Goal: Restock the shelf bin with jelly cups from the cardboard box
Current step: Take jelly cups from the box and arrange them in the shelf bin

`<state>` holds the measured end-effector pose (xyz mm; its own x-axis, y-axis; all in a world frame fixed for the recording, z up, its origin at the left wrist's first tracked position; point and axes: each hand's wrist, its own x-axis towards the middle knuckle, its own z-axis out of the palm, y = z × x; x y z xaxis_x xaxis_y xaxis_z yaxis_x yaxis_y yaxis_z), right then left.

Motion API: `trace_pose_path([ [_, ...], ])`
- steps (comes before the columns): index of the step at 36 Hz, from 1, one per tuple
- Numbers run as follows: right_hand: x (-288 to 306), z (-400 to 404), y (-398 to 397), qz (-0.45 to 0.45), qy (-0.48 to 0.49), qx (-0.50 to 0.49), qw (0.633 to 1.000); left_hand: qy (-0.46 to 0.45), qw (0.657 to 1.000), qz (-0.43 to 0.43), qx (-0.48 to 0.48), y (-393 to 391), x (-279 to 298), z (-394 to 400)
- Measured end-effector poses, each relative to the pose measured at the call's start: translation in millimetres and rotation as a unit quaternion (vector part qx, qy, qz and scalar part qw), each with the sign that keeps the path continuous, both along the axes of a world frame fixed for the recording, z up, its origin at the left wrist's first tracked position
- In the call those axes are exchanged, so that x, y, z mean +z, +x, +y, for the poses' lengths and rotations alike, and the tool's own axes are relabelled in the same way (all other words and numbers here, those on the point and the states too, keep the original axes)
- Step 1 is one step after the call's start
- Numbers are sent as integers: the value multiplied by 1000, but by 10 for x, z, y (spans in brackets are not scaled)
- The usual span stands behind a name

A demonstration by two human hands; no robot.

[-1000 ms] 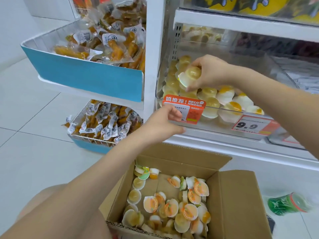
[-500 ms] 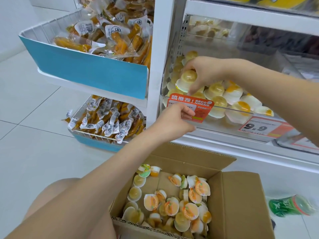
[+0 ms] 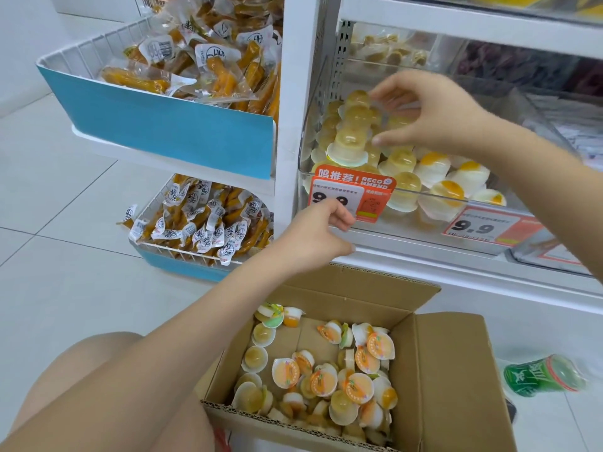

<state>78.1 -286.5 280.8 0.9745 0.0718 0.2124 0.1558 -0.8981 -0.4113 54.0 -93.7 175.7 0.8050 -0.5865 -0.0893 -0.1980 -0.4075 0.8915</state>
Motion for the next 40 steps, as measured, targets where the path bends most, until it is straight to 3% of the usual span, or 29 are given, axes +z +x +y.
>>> trace_pose_path([
  [8, -647, -65, -1091, -79, 133, -8, 988, 128, 991, 25, -34, -264, -700, 203],
  [10, -980, -29, -1260, -42, 144, -8, 989, 171, 984, 20, -51, -316, -904, 272],
  [13, -1551, 64, -1406, 114, 91, 29, 989, 239, 969, 1, -69, -347, -1232, 380],
  [16, -2165, 100, -1459, 244, 36, 51, 968, 327, 940, 15, -91, -347, -1607, 504],
  [21, -3028, 172, -1447, 359, 28, 32, 932, 424, 892, 41, -152, -292, -2132, 756],
  [29, -3945, 483, -1397, 449, 7, 59, 891, 495, 843, 64, -200, -246, -2848, 868],
  [35, -4321, 611, -1174, 441, 45, 35, 896, 537, 819, 58, -193, -173, -3185, 775],
  [40, -4545, 711, -1012, 432, 67, 41, 899, 563, 816, 38, -122, -106, -3353, 725],
])
